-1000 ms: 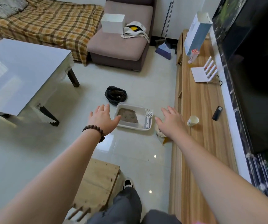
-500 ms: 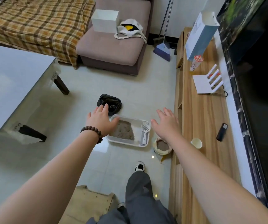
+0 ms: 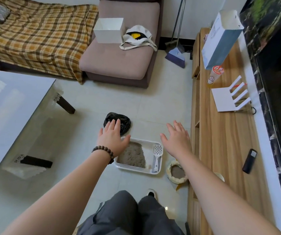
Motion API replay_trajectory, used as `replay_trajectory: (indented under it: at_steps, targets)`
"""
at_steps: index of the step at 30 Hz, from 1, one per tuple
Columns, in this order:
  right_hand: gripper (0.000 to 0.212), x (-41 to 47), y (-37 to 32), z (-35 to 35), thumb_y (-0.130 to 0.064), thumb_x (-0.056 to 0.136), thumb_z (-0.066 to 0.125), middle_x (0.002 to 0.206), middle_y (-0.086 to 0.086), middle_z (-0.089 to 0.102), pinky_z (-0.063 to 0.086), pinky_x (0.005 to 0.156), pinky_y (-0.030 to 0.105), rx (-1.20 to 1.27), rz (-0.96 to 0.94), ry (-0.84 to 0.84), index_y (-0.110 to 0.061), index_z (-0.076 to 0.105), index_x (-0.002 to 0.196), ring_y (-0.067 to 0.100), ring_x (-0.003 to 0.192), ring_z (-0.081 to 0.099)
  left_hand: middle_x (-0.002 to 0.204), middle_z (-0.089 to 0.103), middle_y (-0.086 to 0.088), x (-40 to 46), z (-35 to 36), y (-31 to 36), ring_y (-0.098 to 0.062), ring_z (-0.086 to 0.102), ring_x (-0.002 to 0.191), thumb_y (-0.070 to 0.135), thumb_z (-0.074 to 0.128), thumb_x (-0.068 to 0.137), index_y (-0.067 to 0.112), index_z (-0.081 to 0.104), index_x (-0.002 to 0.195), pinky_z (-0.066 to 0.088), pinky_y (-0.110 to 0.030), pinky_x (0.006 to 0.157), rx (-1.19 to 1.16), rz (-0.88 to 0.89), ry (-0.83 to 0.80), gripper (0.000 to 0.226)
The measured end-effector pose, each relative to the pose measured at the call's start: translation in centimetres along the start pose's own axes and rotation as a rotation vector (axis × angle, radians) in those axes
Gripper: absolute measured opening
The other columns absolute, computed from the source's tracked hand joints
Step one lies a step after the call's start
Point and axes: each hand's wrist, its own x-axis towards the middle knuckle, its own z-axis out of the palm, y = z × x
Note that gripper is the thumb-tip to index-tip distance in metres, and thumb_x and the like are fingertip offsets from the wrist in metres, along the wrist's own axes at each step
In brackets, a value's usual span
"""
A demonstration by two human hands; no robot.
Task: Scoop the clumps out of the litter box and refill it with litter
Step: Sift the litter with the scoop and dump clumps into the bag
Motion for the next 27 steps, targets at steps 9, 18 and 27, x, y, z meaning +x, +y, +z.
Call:
replay_trajectory:
  at_steps: [9,18,27]
  targets:
    - [0.060,3.1,0.2,1.5,-0.046,0.096,0.035,0.159,0.004,0.010,0.004,0.119,0.041,0.017,0.085,0.006,-0.021,0.022,0.149,0.019,0.147,0.002,0.160,0.011,-0.003,4.9,0.5,-0.1,-0.021,0.007,0.147,0.056,0.035,0.093,0.021,0.008,0.153,0.007,-0.043,0.120,0.014,0.087,-0.062,0.075]
    - [0.059,5.2,-4.8,6.5,-0.044,0.096,0.038,0.158,0.007,0.016,0.010,0.118,0.044,0.017,0.241,0.055,-0.019,0.025,0.148,0.020,0.146,0.007,0.160,0.010,-0.003,10.6,1.2,-7.8,-0.021,0.006,0.148,0.056,0.036,0.093,0.019,0.007,0.153,0.007,-0.044,0.120,0.007,0.193,-0.119,0.076]
    - [0.057,6.0,-11.8,13.4,-0.043,0.096,0.039,0.157,0.007,0.018,0.014,0.118,0.044,0.047,0.372,0.088,-0.020,0.027,0.147,0.021,0.146,0.009,0.160,0.014,-0.005,14.0,2.5,-19.0,-0.022,0.009,0.147,0.057,0.034,0.092,0.018,0.008,0.153,0.010,-0.045,0.119,0.036,0.252,-0.183,0.077]
